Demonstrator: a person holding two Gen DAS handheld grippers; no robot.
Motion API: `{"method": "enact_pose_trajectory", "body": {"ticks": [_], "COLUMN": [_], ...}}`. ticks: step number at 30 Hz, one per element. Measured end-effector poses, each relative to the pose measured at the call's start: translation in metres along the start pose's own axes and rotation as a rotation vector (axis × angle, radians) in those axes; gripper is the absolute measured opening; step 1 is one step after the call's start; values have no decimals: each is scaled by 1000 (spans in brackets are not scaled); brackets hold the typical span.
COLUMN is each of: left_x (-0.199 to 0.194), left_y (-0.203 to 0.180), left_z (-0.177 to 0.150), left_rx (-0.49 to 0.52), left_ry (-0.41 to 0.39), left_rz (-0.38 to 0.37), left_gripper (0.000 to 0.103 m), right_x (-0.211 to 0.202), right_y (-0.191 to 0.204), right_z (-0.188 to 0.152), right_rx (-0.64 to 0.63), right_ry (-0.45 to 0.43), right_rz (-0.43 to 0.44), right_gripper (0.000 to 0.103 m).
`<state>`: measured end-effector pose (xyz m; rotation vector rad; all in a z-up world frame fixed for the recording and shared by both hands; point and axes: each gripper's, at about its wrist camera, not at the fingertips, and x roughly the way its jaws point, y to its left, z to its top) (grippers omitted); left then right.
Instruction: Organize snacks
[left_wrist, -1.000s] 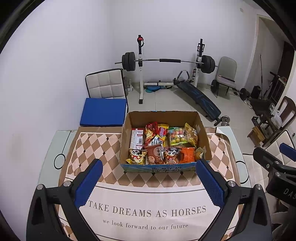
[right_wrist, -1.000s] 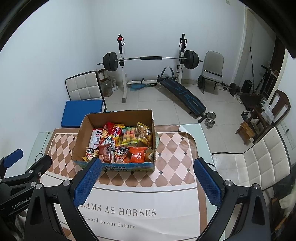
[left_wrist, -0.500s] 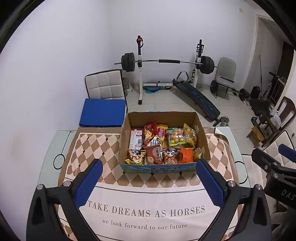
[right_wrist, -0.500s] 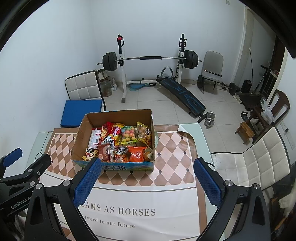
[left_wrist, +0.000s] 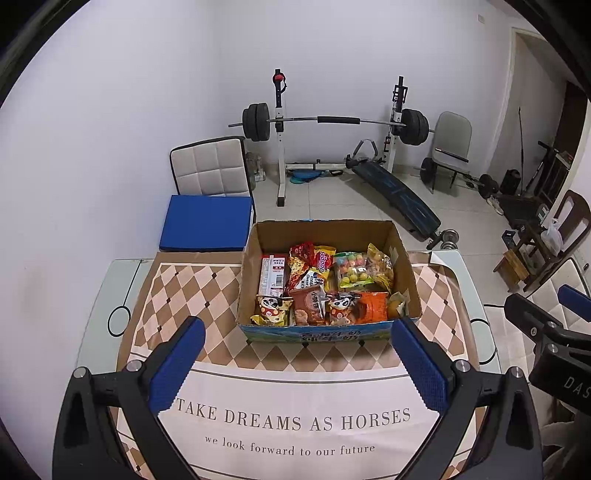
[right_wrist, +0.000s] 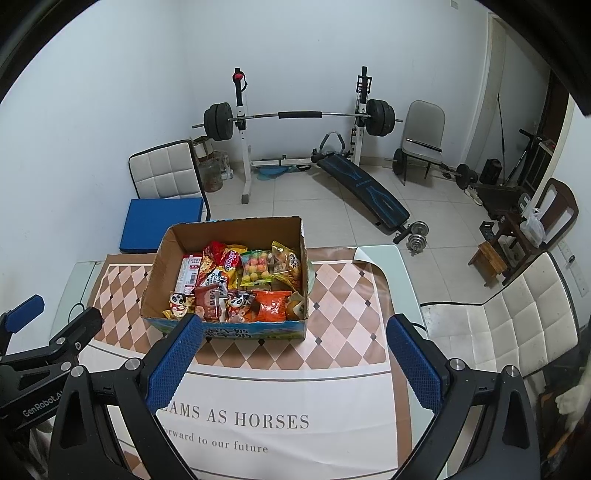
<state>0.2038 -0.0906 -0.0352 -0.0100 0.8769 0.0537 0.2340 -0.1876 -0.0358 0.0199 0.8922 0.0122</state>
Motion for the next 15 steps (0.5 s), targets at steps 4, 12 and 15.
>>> {"method": "enact_pose_trajectory", "body": {"ticks": [4,12,15], "left_x": [-1,0,-1], "left_y": [0,1,1], "left_z": [0,0,0], "left_rx": [2,5,4], "left_ry": [-6,-7,-9], "left_rz": [0,-2,-4], "left_gripper": [103,103,103], "right_x": [-1,-1,0], "right_y": [0,1,1], "right_z": [1,1,2], "right_rx": [1,-2,-3], "right_ry": [-2,-3,-3], "right_rz": [0,0,-2], "right_gripper": [102,102,102]}}
